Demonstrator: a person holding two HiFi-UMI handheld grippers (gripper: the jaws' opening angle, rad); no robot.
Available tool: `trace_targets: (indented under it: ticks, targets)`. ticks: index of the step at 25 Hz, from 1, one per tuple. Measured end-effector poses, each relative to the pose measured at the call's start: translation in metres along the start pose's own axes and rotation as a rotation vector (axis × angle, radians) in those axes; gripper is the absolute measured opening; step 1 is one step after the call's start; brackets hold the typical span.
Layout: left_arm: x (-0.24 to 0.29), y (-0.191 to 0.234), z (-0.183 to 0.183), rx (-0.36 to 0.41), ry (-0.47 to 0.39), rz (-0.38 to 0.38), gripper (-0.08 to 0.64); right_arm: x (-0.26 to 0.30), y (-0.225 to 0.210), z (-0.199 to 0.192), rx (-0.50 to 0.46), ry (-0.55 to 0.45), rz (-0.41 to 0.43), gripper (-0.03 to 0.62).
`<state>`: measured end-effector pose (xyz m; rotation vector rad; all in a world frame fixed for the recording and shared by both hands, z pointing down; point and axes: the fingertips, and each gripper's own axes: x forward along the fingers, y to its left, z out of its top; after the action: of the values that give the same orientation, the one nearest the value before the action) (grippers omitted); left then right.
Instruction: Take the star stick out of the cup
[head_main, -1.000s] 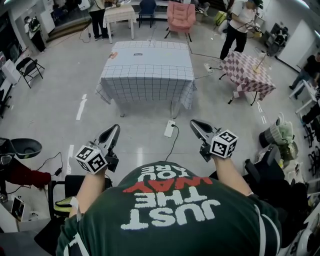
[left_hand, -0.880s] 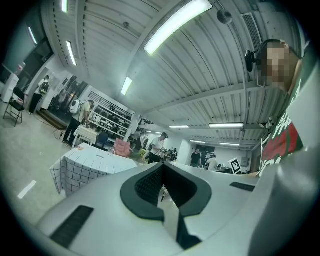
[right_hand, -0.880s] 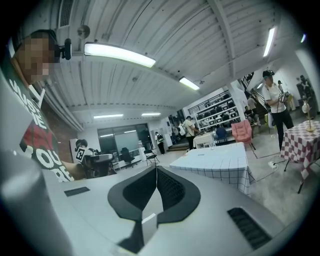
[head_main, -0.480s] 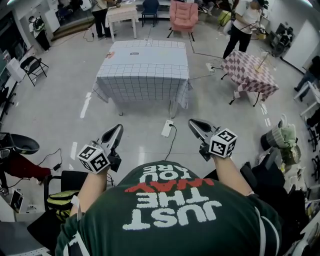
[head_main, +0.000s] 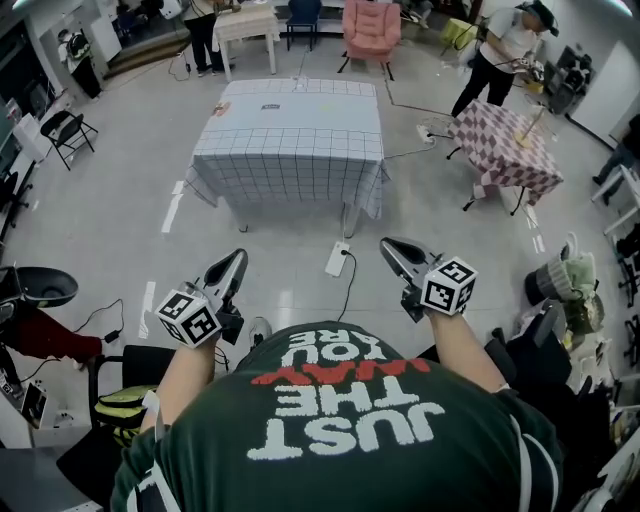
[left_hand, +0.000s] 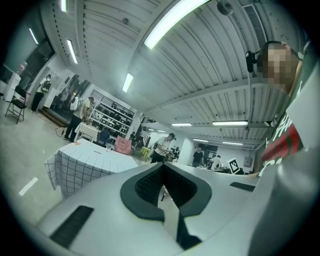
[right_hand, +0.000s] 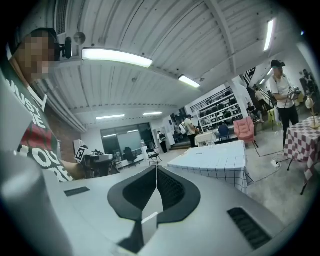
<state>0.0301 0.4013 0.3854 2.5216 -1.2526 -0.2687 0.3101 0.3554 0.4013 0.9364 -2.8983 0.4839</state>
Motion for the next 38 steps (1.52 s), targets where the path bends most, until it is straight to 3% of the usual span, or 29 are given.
trace_targets:
  ticks: [4,9,16,22,29,38]
  targets:
    - [0.014,0.043,0.004,-0.019,-0.002,-0.023,0.009,0.041,-0.010,0.004,-0.010,0.017,-0.015,0.034]
    - [0.039,0.133,0.021,-0.040,-0.007,-0.073,0.009,0.125,-0.034,0.017,-0.015,0.022,-0.065,0.034]
    - [0.069,0.281,0.086,-0.049,0.012,-0.129,0.009,0.284,-0.046,0.067,-0.020,0.011,-0.106,0.034]
    - [0.082,0.383,0.131,-0.051,0.011,-0.151,0.009,0.385,-0.059,0.102,-0.037,0.012,-0.141,0.034]
    - [0.104,0.444,0.145,-0.058,0.033,-0.167,0.009,0.447,-0.086,0.118,-0.030,0.025,-0.177,0.034]
    - [0.156,0.475,0.152,-0.048,0.049,-0.171,0.009,0.482,-0.154,0.136,-0.008,0.006,-0.185,0.034]
